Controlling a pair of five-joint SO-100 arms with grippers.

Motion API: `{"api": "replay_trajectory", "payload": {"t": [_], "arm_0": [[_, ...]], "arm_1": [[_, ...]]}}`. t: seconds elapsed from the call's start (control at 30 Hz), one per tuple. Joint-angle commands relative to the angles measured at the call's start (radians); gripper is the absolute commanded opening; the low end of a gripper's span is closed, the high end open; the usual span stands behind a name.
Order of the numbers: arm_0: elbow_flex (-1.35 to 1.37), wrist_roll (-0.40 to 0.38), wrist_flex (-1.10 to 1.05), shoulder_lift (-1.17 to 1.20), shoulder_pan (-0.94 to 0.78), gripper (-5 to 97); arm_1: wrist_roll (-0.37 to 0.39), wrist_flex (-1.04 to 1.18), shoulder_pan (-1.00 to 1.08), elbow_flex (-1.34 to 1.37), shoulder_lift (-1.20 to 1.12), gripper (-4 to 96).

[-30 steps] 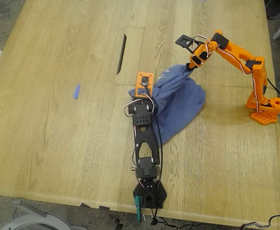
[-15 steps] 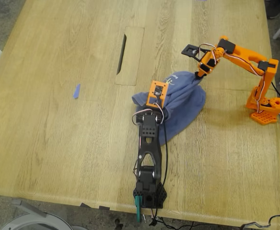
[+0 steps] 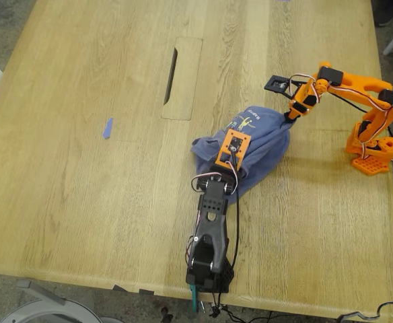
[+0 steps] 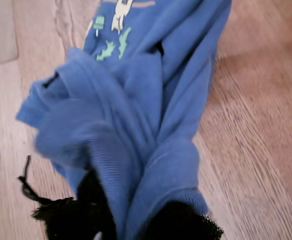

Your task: Fold a T-shirt

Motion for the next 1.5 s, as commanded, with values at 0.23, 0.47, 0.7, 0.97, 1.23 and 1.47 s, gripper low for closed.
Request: {"api": "replay_trajectory", "payload": {"t": [0.23, 0.47, 0.7, 0.97, 1.23, 1.47], "arm_0": [[0.041, -0.046, 0.003, 0.094, 0.064, 11], [0.072, -0.055, 0.003, 0.092, 0.097, 0], [0.11, -0.078, 0.003, 0.11, 0.161, 1], [0.192, -0.152, 0.018, 0.193, 0.245, 13], [0.265, -0.319, 0.02, 0.239, 0.399, 31], [0.275, -0.482, 0.04, 0.261, 0.483, 46]], "arm_1": [[0.005, -0.049, -0.052, 0.167, 0.169, 0.1], [0.006, -0.078, -0.112, 0.259, 0.233, 0.0], [0.018, -0.117, -0.178, 0.356, 0.295, 0.1], [0.083, -0.167, -0.239, 0.472, 0.393, 18.8], [0.11, -0.172, -0.293, 0.571, 0.472, 27.6], [0.137, -0.181, -0.319, 0.657, 0.557, 28.6]]}}
